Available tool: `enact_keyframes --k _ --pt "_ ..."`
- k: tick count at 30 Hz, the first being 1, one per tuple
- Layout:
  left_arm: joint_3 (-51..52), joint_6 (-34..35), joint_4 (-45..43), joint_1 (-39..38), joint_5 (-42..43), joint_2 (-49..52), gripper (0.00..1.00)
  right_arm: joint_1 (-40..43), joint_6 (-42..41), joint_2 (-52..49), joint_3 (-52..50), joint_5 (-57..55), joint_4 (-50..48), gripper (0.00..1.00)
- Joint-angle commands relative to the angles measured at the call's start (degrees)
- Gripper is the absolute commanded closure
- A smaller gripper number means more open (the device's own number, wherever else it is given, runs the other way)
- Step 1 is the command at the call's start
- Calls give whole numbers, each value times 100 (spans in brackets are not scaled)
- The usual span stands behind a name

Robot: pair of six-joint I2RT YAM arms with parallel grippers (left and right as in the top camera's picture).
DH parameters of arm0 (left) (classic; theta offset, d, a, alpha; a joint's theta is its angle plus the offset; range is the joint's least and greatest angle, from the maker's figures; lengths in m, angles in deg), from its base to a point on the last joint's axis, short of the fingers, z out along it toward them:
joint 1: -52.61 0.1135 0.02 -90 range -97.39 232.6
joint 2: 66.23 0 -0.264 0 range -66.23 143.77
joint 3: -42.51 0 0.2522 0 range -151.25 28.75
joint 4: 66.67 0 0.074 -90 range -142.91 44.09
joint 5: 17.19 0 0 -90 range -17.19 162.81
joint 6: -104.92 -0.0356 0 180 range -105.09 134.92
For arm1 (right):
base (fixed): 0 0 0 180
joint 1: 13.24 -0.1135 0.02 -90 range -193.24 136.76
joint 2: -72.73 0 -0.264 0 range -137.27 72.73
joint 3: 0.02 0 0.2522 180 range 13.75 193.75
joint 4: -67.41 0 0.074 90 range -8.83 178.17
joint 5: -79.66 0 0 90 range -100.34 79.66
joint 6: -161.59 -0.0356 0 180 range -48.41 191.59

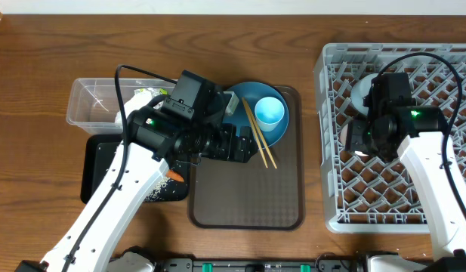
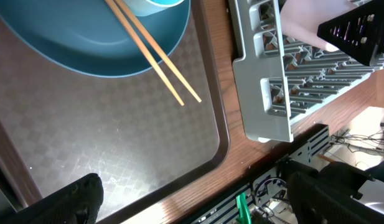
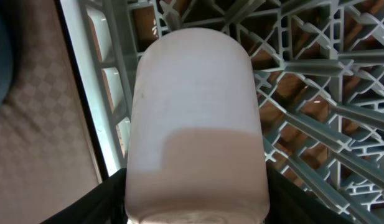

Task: Sort waste into correct bins and load items into the dishwasher rack
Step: 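Lower the pink cup upside down into the rack and release it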

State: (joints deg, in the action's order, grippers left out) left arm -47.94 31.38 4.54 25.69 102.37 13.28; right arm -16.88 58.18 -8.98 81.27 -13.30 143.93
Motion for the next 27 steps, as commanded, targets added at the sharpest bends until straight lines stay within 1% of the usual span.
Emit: enact_keyframes --k 1,6,15,19,27 --pt "9 -35 17 9 -70 33 3 -79 -72 -22 61 0 4 32" --pt "9 -35 20 9 -70 33 3 -79 -72 -22 61 0 4 24" --pt "9 -35 20 9 -70 33 3 -79 -72 -22 61 2 7 23" --pt "9 -35 20 9 -70 33 3 -79 -72 -22 61 70 7 20" --pt "9 -35 20 9 -70 33 3 -79 -72 -22 61 192 114 4"
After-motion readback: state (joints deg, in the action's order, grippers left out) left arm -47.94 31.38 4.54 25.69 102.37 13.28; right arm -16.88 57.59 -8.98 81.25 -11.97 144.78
